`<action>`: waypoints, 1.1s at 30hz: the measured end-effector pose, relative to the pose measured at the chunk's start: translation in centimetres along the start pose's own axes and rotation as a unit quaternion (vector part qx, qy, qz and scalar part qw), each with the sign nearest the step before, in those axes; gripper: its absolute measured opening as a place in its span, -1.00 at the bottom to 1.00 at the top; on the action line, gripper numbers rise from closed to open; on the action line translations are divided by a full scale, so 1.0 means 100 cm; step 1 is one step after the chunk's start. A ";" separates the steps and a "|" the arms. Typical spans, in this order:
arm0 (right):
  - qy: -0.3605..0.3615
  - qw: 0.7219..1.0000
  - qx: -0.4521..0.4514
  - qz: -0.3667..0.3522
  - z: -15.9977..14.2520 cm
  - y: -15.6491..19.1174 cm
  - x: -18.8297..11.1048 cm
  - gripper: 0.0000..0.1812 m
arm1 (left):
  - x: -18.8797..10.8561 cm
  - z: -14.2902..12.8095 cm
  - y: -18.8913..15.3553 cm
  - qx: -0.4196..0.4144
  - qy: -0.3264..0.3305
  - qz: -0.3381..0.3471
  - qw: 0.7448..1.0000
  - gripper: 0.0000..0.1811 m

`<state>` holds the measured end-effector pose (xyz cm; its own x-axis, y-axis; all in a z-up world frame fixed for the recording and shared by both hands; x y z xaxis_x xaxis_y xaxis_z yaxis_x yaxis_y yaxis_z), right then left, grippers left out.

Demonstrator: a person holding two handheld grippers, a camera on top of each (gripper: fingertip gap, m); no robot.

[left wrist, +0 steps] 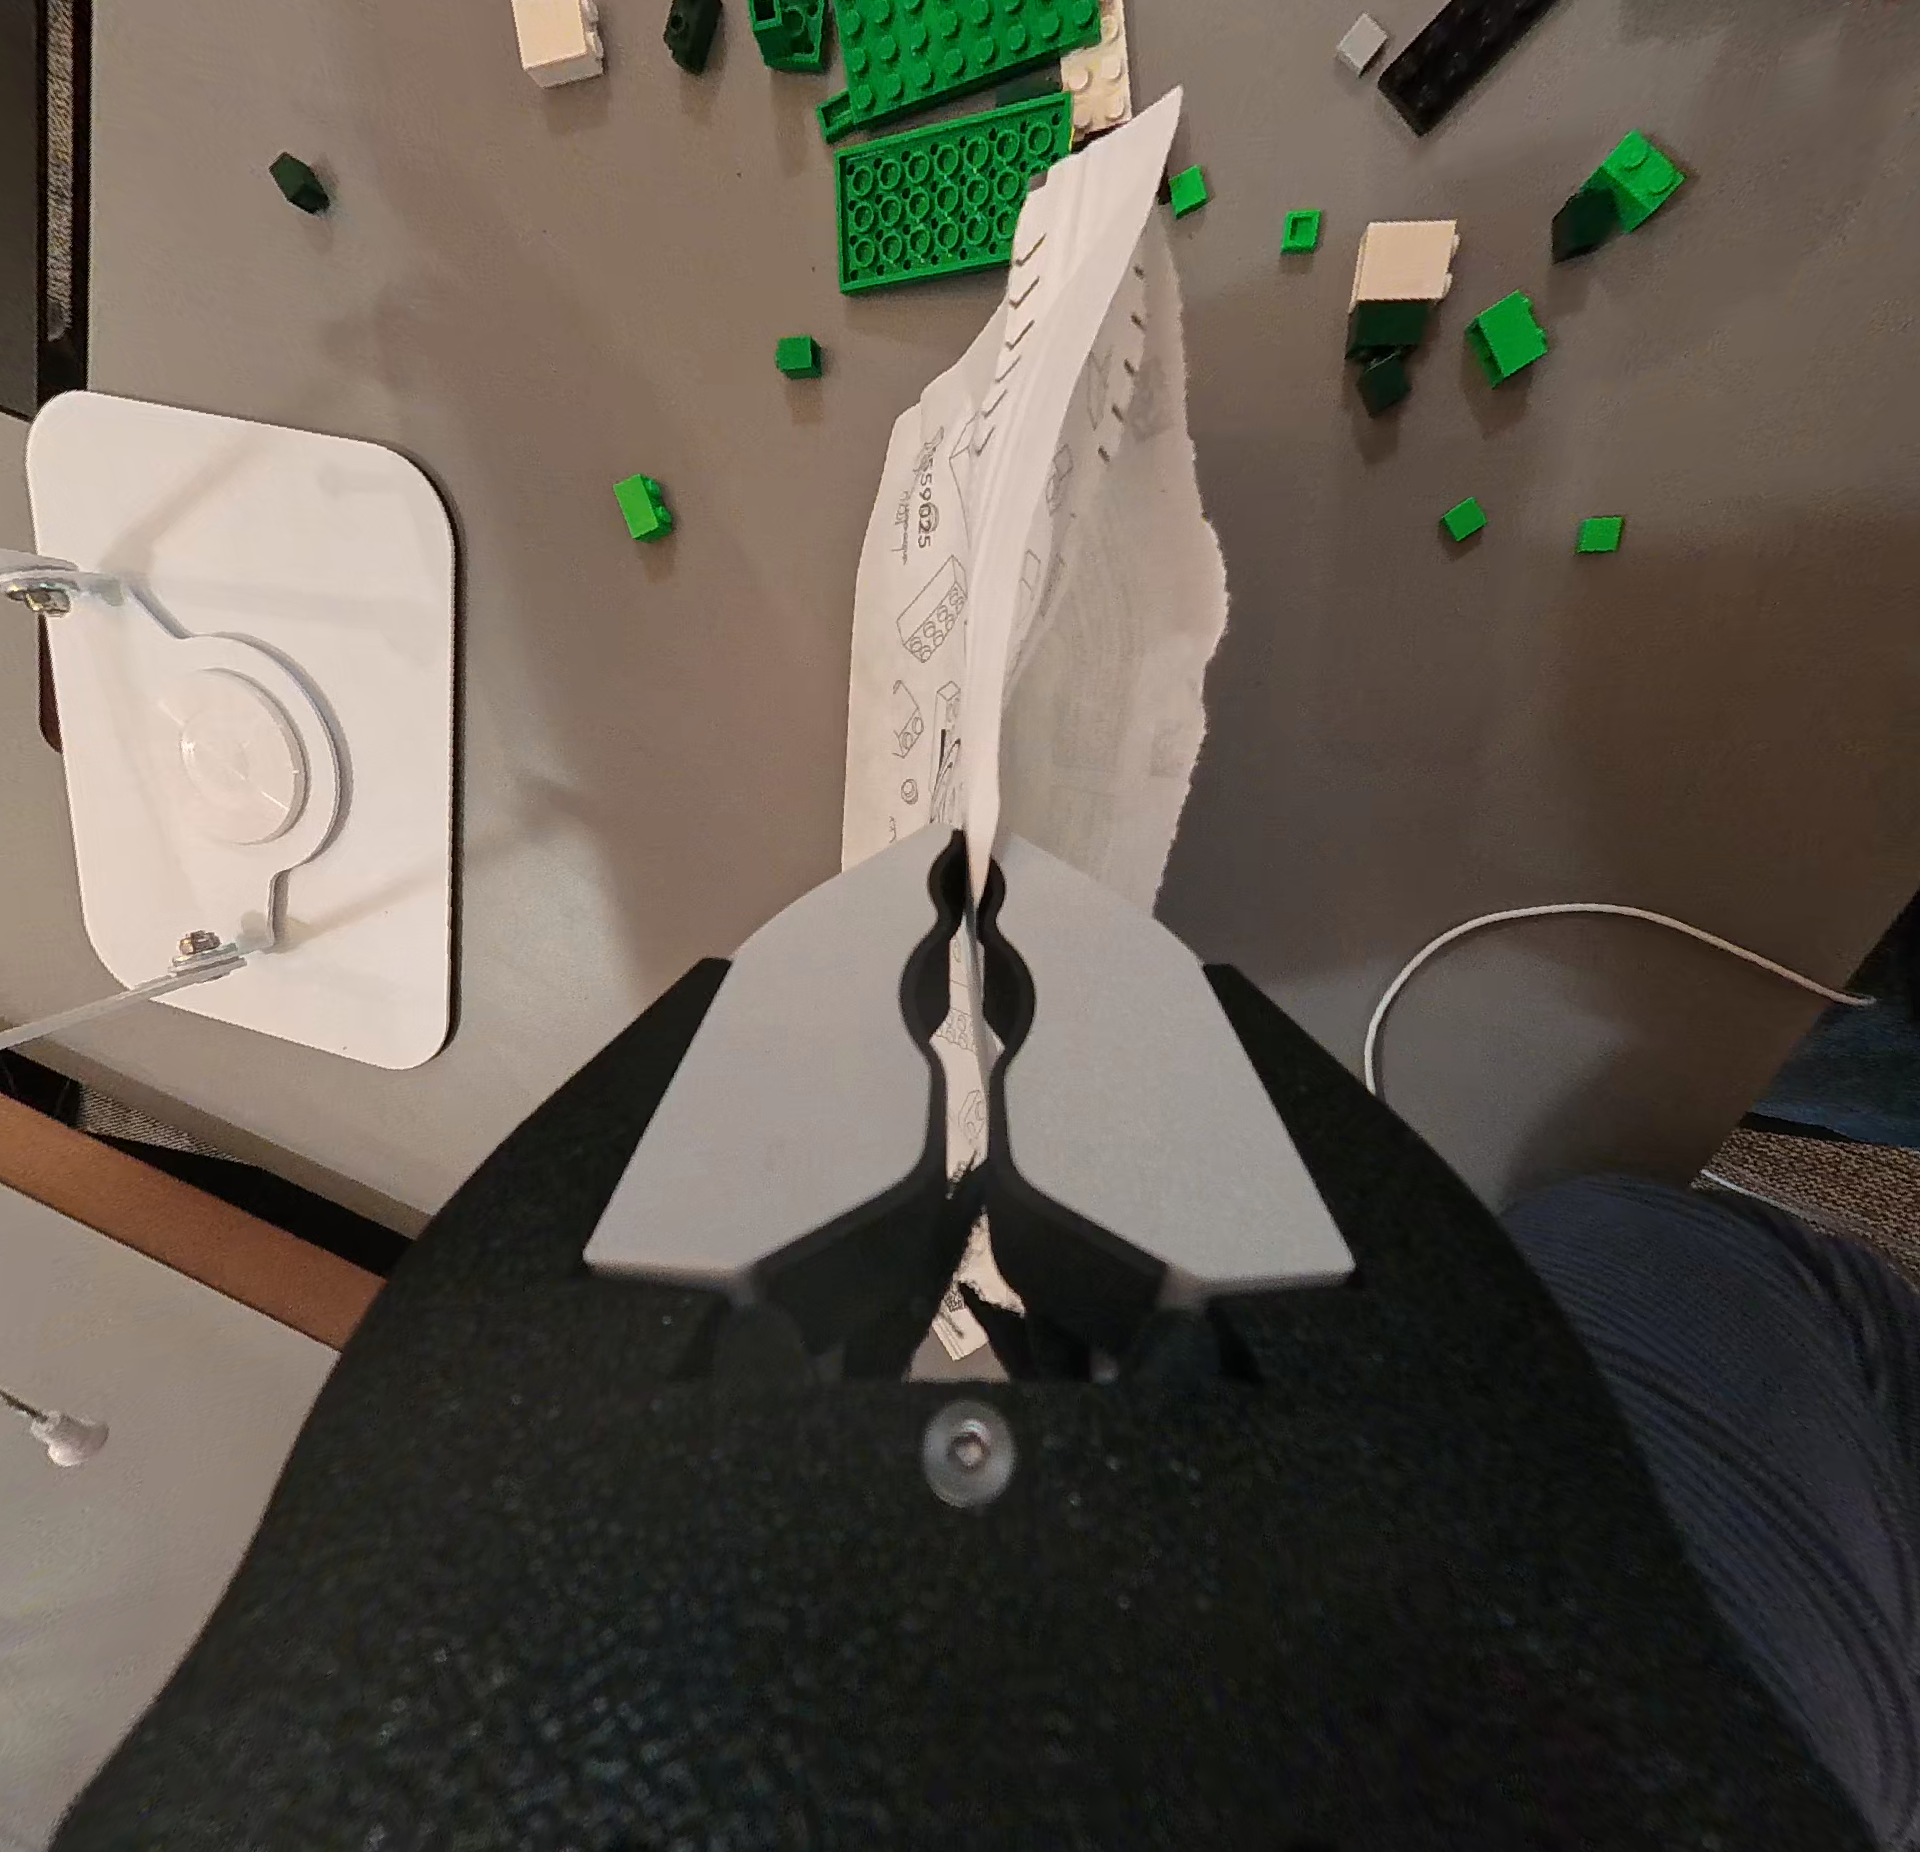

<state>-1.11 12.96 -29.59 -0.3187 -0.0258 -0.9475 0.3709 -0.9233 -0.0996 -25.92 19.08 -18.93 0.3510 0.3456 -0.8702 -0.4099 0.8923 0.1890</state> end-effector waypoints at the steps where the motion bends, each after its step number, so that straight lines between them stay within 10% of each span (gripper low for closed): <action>1: -0.003 1.000 -0.001 -0.006 0.001 -0.001 -0.002 -0.88 | 0.000 0.000 0.000 0.000 0.000 0.000 1.000 -1.00; 15: -0.239 0.911 -0.140 -0.306 0.161 -0.103 -0.062 -0.89 | 0.000 0.001 0.006 -0.009 0.000 0.024 1.000 -1.00; 33: -0.212 0.903 -0.135 -0.348 0.175 -0.130 -0.049 -0.88 | -0.003 -0.001 0.007 -0.010 -0.005 0.027 1.000 -1.00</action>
<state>-19.65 18.38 -18.31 -0.8408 0.3270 -0.4314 0.1332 -0.6474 -0.7504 -26.40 19.54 -18.55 0.3355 0.3960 -0.8548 -0.4450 0.8664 0.2267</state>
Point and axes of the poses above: each gripper's, where its closed fingertips meet, x out along the fingers, z out of its top, y = z × x across the jaws, the point moved 4 cm from there along -x, back along the fingers, and after that the axes turned 9 degrees about -y, right-handed, at the moved point
